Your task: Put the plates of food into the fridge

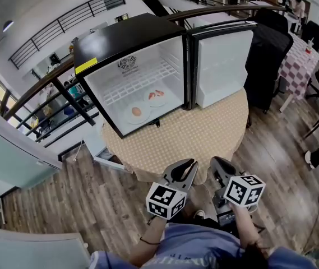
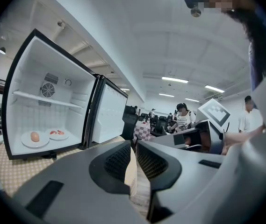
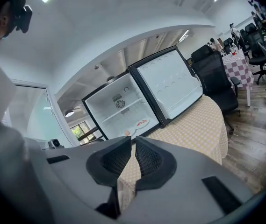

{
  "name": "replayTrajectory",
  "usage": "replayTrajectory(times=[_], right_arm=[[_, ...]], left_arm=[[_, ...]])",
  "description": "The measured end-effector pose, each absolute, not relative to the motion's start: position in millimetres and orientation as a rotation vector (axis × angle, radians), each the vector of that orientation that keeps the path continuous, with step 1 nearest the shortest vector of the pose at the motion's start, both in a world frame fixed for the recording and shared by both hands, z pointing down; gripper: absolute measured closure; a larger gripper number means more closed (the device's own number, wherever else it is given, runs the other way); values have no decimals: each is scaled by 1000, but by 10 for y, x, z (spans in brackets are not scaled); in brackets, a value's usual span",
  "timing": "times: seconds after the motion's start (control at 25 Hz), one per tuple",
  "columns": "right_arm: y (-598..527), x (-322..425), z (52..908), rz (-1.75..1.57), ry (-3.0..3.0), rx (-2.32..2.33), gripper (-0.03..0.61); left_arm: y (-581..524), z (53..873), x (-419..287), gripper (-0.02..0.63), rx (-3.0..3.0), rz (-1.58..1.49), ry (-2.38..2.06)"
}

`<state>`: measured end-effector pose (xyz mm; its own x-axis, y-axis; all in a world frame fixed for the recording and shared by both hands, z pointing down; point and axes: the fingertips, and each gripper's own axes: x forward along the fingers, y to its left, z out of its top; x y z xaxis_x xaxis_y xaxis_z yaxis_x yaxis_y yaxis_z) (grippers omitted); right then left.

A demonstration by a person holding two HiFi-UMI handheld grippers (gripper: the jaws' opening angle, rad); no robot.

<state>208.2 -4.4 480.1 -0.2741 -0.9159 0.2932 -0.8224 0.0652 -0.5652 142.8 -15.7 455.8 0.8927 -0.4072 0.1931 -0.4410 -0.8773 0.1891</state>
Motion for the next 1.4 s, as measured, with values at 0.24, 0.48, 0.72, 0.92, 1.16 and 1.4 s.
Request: replayTrajectory(times=[0.24, 0.48, 0.72, 0.92, 1.16, 1.4], right_arm=[[76, 2167, 4818, -997, 2227, -1786, 538], [112, 2127, 4832, -996, 2266, -1752, 540], [177, 2093, 4832, -985, 2291, -1750, 543], [239, 2130, 4848, -980, 2290, -1758, 543], [310, 2162, 4902, -985, 2299, -1767, 543], [351, 2184, 4916, -989, 2304, -1769, 543]], left_arm=[[-36, 4565, 1515, 575, 2826, 220, -689], [20, 4566, 1489, 575, 2825, 230, -732], [88, 4573, 1448, 575, 2820, 238, -757], [146, 4585, 1467, 575, 2821, 238, -757], [216, 4611, 1491, 575, 2821, 240, -759], [254, 4619, 1501, 575, 2816, 238, -765]])
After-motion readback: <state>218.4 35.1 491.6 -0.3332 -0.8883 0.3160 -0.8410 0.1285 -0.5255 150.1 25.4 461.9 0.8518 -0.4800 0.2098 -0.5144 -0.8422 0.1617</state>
